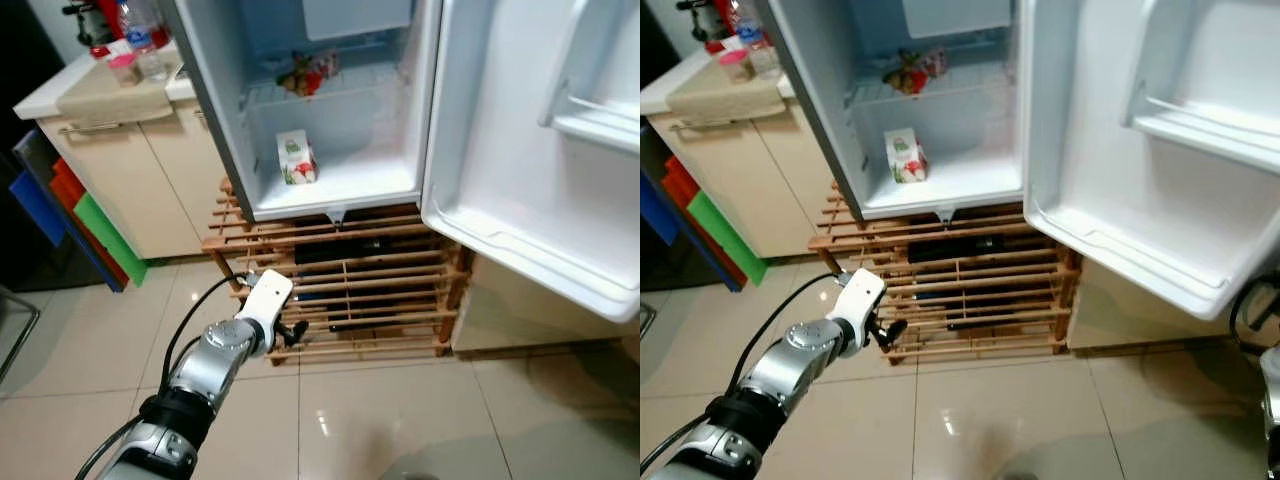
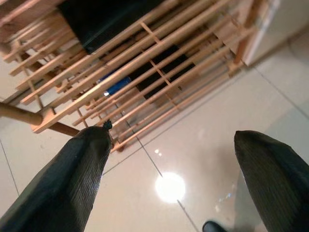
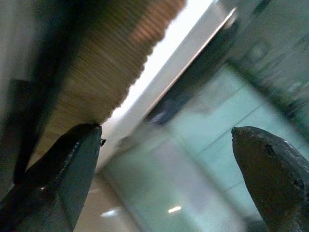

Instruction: Restocking fridge

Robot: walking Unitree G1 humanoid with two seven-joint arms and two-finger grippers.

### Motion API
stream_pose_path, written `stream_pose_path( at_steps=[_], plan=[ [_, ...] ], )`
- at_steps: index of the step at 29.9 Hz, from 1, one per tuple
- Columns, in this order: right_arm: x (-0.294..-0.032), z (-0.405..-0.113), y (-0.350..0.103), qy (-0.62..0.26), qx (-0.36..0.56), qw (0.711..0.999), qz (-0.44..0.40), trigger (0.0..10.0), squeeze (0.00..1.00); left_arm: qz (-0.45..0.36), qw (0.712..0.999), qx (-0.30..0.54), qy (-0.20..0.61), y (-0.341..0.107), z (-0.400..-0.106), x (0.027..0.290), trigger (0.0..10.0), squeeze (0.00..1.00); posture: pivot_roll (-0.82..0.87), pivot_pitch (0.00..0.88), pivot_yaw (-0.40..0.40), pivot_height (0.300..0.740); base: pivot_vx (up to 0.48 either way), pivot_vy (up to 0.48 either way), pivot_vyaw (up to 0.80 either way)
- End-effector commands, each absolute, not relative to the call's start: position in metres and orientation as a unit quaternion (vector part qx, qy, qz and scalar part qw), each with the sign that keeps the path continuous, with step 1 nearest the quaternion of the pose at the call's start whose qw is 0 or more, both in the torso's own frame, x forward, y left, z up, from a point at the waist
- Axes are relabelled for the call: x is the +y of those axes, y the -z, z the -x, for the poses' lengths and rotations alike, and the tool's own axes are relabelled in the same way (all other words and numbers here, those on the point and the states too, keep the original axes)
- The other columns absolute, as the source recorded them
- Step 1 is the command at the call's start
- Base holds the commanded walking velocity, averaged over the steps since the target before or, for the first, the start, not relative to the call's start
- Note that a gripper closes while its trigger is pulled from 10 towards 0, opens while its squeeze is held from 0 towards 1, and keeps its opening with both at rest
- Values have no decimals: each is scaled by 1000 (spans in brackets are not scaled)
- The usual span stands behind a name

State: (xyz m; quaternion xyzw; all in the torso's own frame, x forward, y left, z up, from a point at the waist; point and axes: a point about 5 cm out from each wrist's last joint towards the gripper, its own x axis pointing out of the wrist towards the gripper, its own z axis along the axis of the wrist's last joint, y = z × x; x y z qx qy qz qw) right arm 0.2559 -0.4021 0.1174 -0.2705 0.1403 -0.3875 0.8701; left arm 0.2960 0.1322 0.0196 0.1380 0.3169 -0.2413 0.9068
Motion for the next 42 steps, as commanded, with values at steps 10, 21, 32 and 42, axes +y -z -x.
stream_pose_path(
  at_steps=[10, 21, 32, 42],
  plan=[
    [-253, -300, -100, 25, 69, 992, 101, 10000, 0, -434, 775, 310, 339, -5, -280, 172, 10000, 0, -152, 0, 121, 740, 0, 0, 0],
    [-212, -265, -88, -108, 127, 985, 33, 10000, 0, -469, 627, 413, 464, 57, -199, 193, 10000, 0, -157, 0, 116, 740, 0, 0, 0],
    [-225, -264, -91, -50, 136, 989, 28, 10000, 0, -262, 774, 394, 421, 66, -199, 133, 10000, 0, -150, 0, 107, 740, 0, 0, 0],
    [-221, -266, -84, -34, 144, 989, 24, 10000, 0, -259, 819, 378, 345, 68, -207, 119, 10000, 0, -155, 0, 106, 740, 0, 0, 0]
  ],
)
